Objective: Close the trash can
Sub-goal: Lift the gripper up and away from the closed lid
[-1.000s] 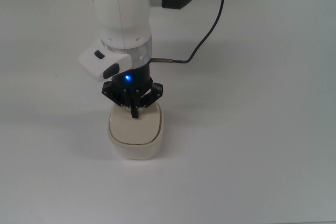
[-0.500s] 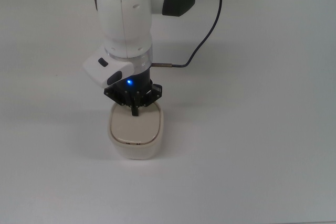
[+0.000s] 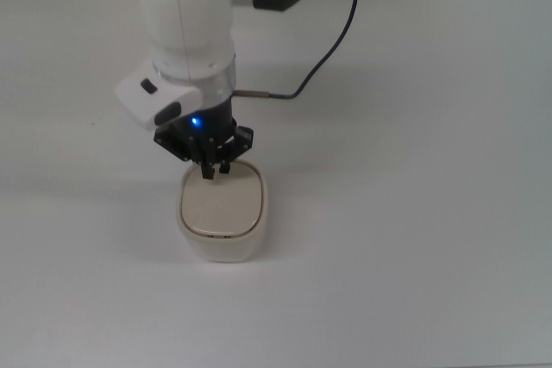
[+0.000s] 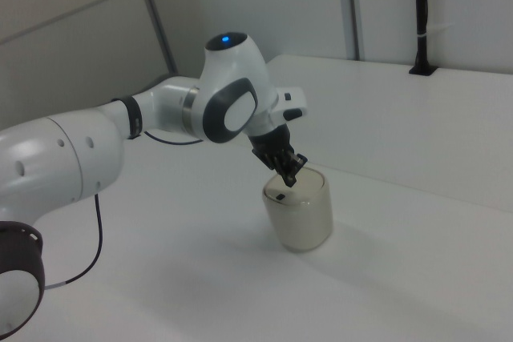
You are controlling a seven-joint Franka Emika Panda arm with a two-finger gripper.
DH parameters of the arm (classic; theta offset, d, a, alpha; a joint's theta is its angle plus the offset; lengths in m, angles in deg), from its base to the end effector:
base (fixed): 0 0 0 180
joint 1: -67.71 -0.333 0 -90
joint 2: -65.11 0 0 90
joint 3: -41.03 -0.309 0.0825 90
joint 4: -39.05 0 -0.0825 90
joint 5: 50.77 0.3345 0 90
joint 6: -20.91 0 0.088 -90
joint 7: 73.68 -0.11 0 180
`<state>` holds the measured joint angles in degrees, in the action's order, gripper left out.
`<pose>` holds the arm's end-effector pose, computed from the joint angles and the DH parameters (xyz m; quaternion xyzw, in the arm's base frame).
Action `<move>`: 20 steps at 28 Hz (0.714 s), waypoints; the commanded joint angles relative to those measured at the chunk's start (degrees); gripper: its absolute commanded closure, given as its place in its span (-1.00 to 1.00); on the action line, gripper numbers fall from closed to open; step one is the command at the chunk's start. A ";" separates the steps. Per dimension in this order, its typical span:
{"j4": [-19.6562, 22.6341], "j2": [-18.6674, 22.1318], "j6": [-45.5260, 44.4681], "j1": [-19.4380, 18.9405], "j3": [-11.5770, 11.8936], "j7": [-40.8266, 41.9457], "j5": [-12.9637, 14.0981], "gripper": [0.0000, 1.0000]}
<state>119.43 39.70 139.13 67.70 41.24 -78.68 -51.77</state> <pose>0.6610 -0.0028 0.4766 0.9932 -0.0416 0.1085 0.0043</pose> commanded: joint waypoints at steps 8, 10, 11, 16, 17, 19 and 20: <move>0.30 6.34 -13.10 -0.52 0.32 2.27 -2.69 -0.22; 0.30 6.43 -14.42 -0.52 0.32 2.97 -3.22 -0.51; 0.30 6.43 -14.94 -0.61 0.32 3.41 -3.83 -0.75; 0.74 6.17 -15.57 -0.69 -0.12 5.43 -5.16 -1.00; 0.74 6.08 -15.56 -0.70 -0.12 5.34 -5.07 -1.00; 0.91 6.08 -15.65 -0.70 -0.12 5.34 -4.54 -1.00; 0.92 6.08 -15.65 -0.78 -0.12 5.26 -4.45 -1.00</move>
<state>119.40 45.10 124.52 67.37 41.03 -74.76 -55.86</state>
